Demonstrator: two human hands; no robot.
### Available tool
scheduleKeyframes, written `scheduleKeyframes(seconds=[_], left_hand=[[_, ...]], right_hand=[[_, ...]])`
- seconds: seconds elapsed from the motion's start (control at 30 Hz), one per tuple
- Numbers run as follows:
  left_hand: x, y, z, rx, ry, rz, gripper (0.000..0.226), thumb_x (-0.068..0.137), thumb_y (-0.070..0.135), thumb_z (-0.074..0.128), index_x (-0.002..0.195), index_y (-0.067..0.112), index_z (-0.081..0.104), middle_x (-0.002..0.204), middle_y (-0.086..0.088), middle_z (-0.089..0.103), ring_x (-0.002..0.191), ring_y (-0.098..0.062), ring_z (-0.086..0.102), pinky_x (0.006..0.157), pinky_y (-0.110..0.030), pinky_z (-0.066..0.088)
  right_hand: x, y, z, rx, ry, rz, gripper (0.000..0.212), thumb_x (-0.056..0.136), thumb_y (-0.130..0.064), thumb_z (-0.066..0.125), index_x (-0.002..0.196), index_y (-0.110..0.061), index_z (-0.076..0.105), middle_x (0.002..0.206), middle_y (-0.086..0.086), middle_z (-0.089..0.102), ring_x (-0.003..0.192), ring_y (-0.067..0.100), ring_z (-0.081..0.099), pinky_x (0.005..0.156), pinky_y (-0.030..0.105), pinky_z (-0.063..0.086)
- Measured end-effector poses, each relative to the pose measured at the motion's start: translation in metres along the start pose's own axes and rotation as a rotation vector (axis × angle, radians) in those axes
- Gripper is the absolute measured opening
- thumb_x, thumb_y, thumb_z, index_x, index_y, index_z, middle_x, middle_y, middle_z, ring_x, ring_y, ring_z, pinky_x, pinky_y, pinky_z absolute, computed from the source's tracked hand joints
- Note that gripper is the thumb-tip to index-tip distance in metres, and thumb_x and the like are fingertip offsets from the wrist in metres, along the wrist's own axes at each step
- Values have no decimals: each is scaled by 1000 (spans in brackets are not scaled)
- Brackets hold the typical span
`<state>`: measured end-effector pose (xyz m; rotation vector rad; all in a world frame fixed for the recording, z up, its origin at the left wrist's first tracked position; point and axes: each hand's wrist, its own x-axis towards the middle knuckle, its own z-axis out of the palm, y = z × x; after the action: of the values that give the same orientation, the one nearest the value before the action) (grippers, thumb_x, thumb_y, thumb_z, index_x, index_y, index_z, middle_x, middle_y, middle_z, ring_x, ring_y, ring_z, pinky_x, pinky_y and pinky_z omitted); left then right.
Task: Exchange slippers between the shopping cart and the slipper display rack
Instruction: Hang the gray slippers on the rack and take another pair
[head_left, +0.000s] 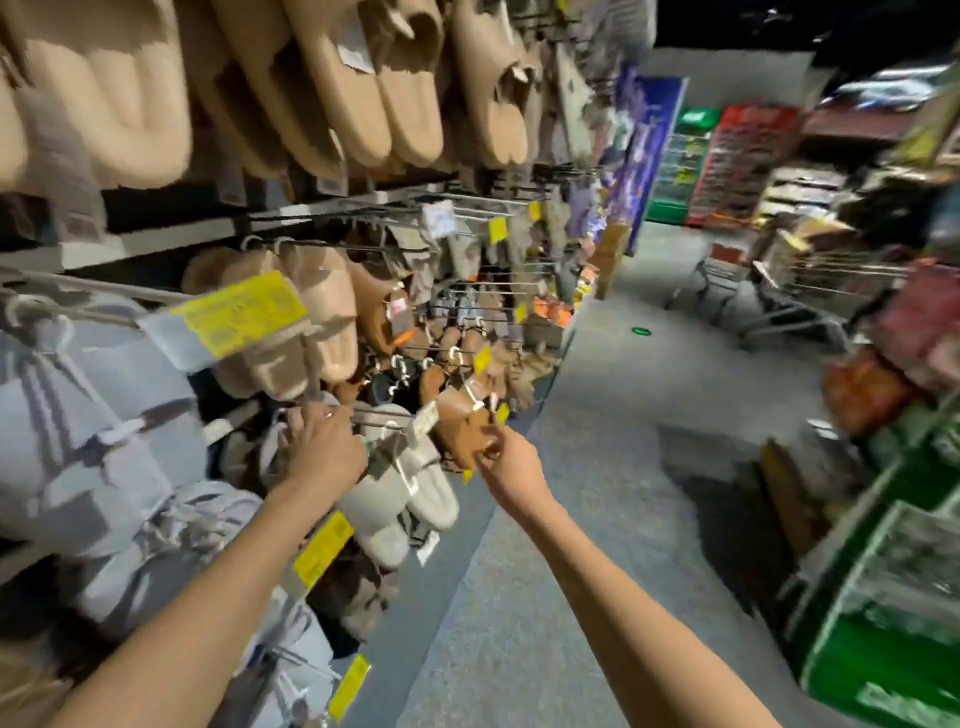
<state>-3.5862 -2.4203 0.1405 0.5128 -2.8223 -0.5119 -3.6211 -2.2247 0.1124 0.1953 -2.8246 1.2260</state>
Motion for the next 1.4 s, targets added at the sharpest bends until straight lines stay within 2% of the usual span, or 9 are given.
scheduleKeyframes(seconds=[0.1,0.27,0.5,0.8,0.93,1.03,1.13,1.3,1.4], left_hand=[[-38,95,45,3,-157,284,38,89,14,48,127,7,49,132,-20,39,126,-35,28,106,-39,27],[-158,235,118,47,-342,692,40,89,21,52,128,13,50,133,-16,41,129,-33,30,105,-41,31],[-323,363,180,145,-584,1182,42,90,25,48,130,13,47,134,-15,39,126,-34,32,102,-41,34],[-473,444,240,277,-769,1682,41,90,27,46,128,14,51,131,-18,47,124,-34,40,101,-40,39],[-508,452,265,361,-847,1824,41,91,33,46,127,15,51,130,-16,48,125,-33,40,100,-39,39],[-513,458,287,424,-858,1876,44,91,37,46,126,12,51,130,-17,49,126,-34,38,100,-41,38],[-511,459,305,448,-900,1872,42,92,33,43,125,9,51,128,-21,50,123,-37,40,101,-39,37],[-521,449,330,463,-979,1819,35,92,22,42,122,7,51,127,-20,49,123,-36,39,99,-41,38],[-523,440,340,434,-1039,1802,31,92,25,44,118,11,53,126,-18,50,119,-35,39,96,-40,38]], right_hand=[[-60,80,-83,-255,153,127,40,90,-18,52,129,-10,46,125,15,51,117,32,49,90,36,42],[-214,196,-191,-531,354,479,33,89,-14,48,121,-7,47,120,16,47,115,35,44,86,41,42],[-423,277,-270,-460,608,1021,39,90,-19,51,126,-6,47,126,18,48,119,35,43,97,39,37],[-574,309,-253,-164,882,1592,41,91,-16,49,131,-9,47,131,15,50,119,31,49,88,35,44],[-600,332,-232,11,962,1706,49,89,-17,50,137,-12,42,142,11,44,125,29,47,98,39,46],[-595,347,-220,60,890,1793,39,91,-19,47,130,-11,45,128,12,51,111,30,52,86,39,50],[-578,363,-212,143,834,1825,37,93,-19,47,129,-11,45,127,12,49,111,30,52,82,37,48],[-553,397,-206,273,868,1780,41,93,-20,48,132,-6,45,130,16,53,115,32,53,94,38,47],[-545,412,-207,329,867,1766,40,93,-20,48,130,-5,44,122,19,58,110,35,56,89,40,49]])
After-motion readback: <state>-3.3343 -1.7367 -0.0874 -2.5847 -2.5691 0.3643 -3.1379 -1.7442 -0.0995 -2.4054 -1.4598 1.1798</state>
